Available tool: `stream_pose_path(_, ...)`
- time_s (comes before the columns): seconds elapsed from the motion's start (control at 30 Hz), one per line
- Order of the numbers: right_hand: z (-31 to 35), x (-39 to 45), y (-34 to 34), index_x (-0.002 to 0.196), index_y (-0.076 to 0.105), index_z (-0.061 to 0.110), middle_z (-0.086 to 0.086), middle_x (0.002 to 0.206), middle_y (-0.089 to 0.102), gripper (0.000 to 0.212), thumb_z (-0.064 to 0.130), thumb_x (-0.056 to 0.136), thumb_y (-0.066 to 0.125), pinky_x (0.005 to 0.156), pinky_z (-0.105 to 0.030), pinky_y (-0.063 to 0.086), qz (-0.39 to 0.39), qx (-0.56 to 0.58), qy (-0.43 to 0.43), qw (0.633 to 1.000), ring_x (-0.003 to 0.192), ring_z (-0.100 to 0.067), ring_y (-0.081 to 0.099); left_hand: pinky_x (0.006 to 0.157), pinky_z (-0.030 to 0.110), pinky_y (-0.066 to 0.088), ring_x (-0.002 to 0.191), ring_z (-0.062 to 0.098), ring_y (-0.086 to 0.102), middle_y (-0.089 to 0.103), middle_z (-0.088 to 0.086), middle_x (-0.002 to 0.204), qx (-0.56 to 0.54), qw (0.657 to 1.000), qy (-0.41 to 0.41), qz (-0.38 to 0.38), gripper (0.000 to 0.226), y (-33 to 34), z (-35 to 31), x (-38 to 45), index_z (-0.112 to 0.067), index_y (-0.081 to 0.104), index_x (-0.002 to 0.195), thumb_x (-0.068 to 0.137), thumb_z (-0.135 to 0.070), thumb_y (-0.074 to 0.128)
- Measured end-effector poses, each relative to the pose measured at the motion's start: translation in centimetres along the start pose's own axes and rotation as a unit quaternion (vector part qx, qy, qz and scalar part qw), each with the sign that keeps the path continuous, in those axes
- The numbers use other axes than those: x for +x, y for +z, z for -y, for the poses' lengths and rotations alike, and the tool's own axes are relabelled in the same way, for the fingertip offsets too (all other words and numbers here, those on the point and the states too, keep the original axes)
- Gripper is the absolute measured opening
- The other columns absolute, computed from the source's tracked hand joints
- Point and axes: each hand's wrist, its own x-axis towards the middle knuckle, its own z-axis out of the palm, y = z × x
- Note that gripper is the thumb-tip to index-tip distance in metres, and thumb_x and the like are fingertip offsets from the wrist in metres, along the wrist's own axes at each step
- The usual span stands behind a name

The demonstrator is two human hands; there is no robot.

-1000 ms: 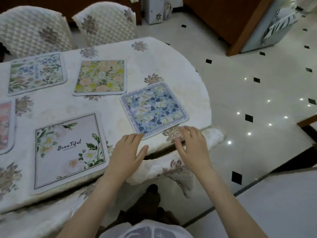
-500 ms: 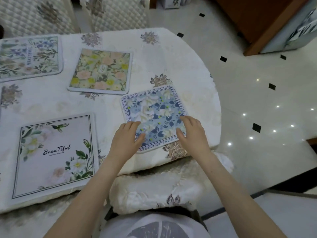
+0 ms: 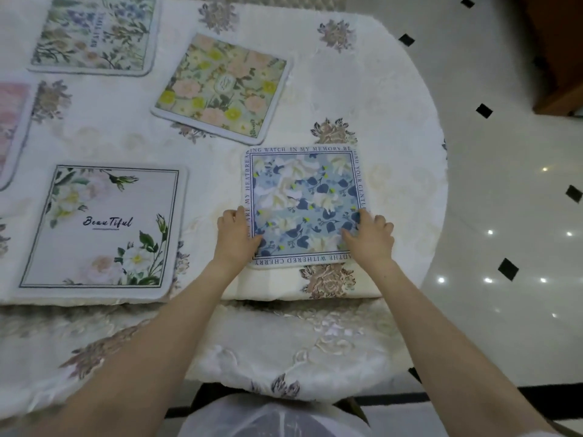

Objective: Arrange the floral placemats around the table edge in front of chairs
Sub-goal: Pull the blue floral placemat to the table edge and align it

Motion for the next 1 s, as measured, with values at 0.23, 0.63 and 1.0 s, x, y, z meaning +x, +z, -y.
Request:
stream_pose_path(0.23, -0.3, 0.1, 0.4, 0.128, 0.04, 0.013, -0.023, 0.124, 0.04, 0.053, 0.038, 0.085, 0.059, 0.088, -0.047, 0.042, 0.001, 0.02, -0.015, 1.0, 0.114, -0.039, 0.036, 0.092, 0.04, 0.032, 0.108, 0.037, 0.039, 0.036, 0.026, 0.124, 0.036, 0.999, -0.032, -0.004, 0.062, 1.2, -1.4, -0.4, 0.0, 0.036, 0.126, 0.076, -0.019, 0.068)
stream_pose_path(0.63, -1.7, -3.5, 0.9, 0.138, 0.031, 0.013, -0.024, 0.128, 0.036, 0.063, 0.033, 0.085, 0.06, 0.095, -0.047, 0.041, 0.026, 0.019, -0.015, 0.999, 0.116, -0.04, 0.034, 0.088, 0.039, 0.036, 0.104, 0.039, 0.037, 0.035, 0.024, 0.123, 0.021, 0.998, -0.051, 0.001, 0.056, 2.0, -0.8, -3.3, -0.005, 0.041, 0.121, 0.075, -0.019, 0.069)
stream_pose_path(1.0, -2.5, -5.1, 1.9, 0.138, 0.033, 0.012, -0.023, 0.127, 0.039, 0.062, 0.035, 0.086, 0.057, 0.093, -0.045, 0.042, 0.014, -0.01, -0.031, 0.999, 0.114, -0.038, 0.037, 0.089, 0.039, 0.038, 0.11, 0.039, 0.037, 0.037, 0.024, 0.122, 0.068, 0.998, -0.009, -0.002, 0.054, 2.1, -0.5, -5.0, -0.003, 0.042, 0.119, 0.076, -0.021, 0.068)
